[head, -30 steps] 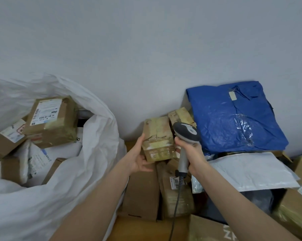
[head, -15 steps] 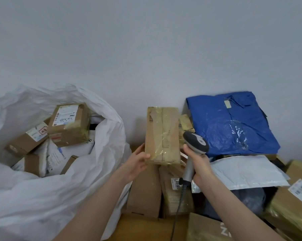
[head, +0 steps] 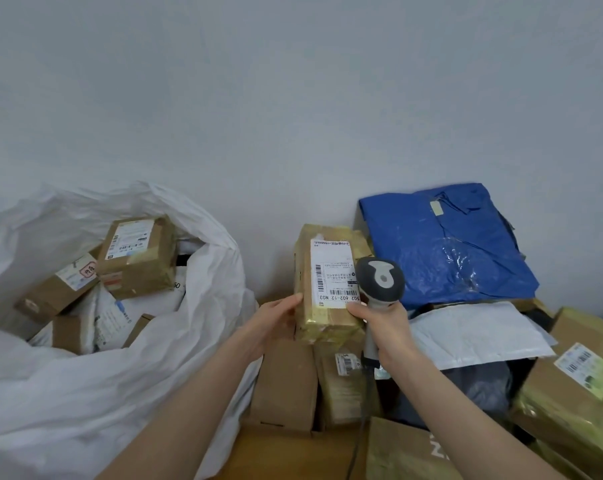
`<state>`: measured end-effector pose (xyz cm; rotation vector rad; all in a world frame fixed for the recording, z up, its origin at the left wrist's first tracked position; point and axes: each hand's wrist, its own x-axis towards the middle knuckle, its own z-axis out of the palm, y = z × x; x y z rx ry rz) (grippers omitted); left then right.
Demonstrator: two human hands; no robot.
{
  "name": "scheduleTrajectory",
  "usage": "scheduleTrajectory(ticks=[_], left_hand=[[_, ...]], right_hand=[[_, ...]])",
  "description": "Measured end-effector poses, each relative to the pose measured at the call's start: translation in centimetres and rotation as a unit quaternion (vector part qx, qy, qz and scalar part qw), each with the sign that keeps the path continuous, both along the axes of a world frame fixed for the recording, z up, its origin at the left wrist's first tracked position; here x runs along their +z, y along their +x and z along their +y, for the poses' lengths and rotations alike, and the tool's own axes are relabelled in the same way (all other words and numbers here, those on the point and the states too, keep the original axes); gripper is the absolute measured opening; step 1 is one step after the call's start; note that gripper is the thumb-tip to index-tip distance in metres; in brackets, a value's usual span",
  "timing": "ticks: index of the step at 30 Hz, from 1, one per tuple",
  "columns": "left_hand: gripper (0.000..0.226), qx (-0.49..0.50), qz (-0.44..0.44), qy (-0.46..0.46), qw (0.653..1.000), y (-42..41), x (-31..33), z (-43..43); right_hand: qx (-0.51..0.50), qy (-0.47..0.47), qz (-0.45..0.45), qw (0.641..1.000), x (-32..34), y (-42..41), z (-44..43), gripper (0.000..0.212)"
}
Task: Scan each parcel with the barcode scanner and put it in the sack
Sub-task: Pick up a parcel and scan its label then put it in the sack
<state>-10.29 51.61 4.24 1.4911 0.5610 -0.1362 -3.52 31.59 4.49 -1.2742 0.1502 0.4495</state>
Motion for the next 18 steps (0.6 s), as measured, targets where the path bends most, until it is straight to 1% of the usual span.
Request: scheduleTrajectory(ticks=[3,5,7,9,10,12,15,18], left_hand=[[0.048,-0.04,0.058,0.013,0.997,0.4,0.3,-0.5],[0.048,-0.031,0.064,0.009,0.997,0.5,-0.3,-0.6],[0.043,0.008,0.038,-0.022,0.999,0.5,-1.0,-0.6],[0.045,0.043,0.003,-0.027,0.999,0.7,-1.6,-0.5],[0.049,0.055,-0.014,-0.024,0.998,0.8,-1.9,-0.3],[0.056,0.074,-0.036,-0.02,0.996,1.0,-2.4,0.0],[0.068,0.087,-0.051,-0.006,0.995,0.9,-3.2,0.7],[0.079,0.093,-0.059,0.005,0.994,0.7,-3.9,1.2]], right_hand=[[0.003,-0.025,-0.029,0.999,-0.2,-0.1,0.0,0.046],[0.002,-0.038,-0.042,0.998,-0.3,-0.2,-0.1,0.045],[-0.008,-0.037,-0.038,0.999,-0.1,-0.5,-0.3,0.042],[-0.017,-0.049,-0.033,0.998,0.2,-1.3,-0.9,0.036],[-0.01,-0.058,-0.033,0.998,0.4,-1.9,-1.4,0.03],[0.037,-0.077,-0.032,0.996,0.8,-3.5,-2.6,0.018],[0.104,-0.099,-0.02,0.989,0.8,-6.4,-3.9,0.02],[0.111,-0.107,-0.014,0.988,1.1,-8.4,-4.5,0.02]])
